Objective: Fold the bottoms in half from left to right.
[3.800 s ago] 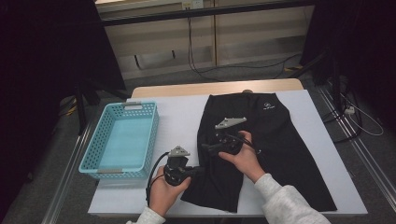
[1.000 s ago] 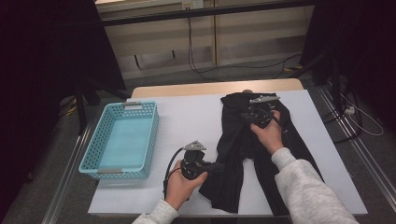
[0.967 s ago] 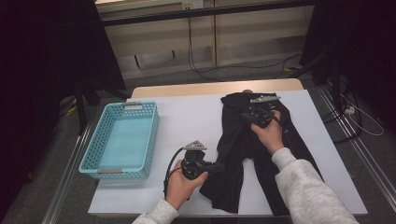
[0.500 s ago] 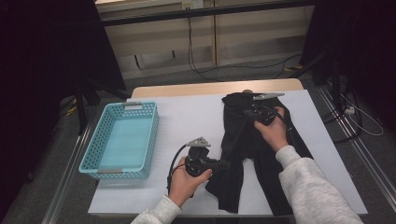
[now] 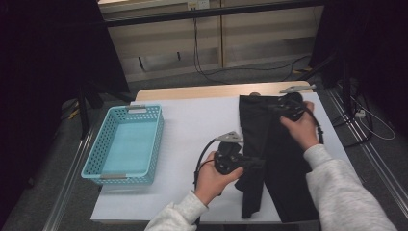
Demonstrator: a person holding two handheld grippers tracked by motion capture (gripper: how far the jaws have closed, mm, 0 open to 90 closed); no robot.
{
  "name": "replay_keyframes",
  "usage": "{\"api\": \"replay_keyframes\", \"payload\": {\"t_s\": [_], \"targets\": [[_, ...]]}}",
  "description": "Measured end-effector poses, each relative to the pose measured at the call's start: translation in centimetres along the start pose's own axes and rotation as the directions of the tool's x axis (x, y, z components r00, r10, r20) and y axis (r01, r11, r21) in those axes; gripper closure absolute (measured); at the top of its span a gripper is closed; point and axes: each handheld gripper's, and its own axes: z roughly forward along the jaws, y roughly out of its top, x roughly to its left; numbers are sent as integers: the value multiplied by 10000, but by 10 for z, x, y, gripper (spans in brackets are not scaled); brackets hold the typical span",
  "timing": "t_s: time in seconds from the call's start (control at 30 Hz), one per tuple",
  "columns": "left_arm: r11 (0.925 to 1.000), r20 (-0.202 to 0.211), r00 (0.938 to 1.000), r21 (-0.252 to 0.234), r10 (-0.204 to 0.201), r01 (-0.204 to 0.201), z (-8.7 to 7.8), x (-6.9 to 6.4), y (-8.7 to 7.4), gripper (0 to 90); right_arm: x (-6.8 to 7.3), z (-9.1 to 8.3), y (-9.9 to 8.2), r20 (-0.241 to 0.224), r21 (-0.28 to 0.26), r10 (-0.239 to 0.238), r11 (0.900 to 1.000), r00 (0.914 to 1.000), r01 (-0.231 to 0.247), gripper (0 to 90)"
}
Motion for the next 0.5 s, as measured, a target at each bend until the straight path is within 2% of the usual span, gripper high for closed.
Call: {"api": "replay_keyframes", "payload": {"t_s": [0.07,0.1,0.13,0.17,0.2,0.23,0.27,0.3,0.33,0.4,0.43,0.47,0.5], "targets": [[9985,36,9986,-126,527,-527,12,-4,11,871,-19,-18,3,441,-116,91,9999,9990,-86,900],[9986,28,9986,-118,522,-522,16,-3,15,786,-29,-27,4,673,-200,166,9997,9976,-153,900],[9995,-23,9995,-105,305,-305,19,-1,17,666,-39,-34,4,768,-286,347,9991,9964,-326,895],[9997,-297,9993,-55,226,-228,19,3,18,539,-49,-40,2,1088,-235,603,9980,9922,-581,875],[9996,-715,9971,-127,260,-270,17,8,18,422,-56,-44,0,1478,-248,652,9978,9869,-622,820],[9996,-715,9971,-127,260,-270,17,8,18,340,-60,-47,-3,1575,-295,694,9974,9851,-655,760],[9993,-1318,9907,-129,328,-348,8,21,14,328,-62,-49,-6,1650,-352,741,9970,9835,-692,704],[9997,-1541,9878,7,241,-243,2,29,10,309,-62,-51,-10,1648,-349,799,9966,9831,-752,689],[9996,-1880,9819,179,246,-216,-3,36,7,271,-59,-51,-15,1450,-286,687,9975,9870,-652,685],[9988,-2495,9677,406,371,-279,-13,49,-1,203,-52,-52,-27,1188,-200,722,9973,9903,-704,632],[9985,-2780,9597,468,413,-294,-18,54,-6,194,-47,-51,-33,1007,22,643,9979,9928,-649,629],[9985,-2780,9597,468,413,-294,-18,54,-6,184,-43,-51,-39,799,207,556,9981,9953,-574,611],[9975,-2938,9545,621,505,-336,-22,59,-10,170,-38,-51,-46,751,267,493,9983,9960,-514,592]]}}
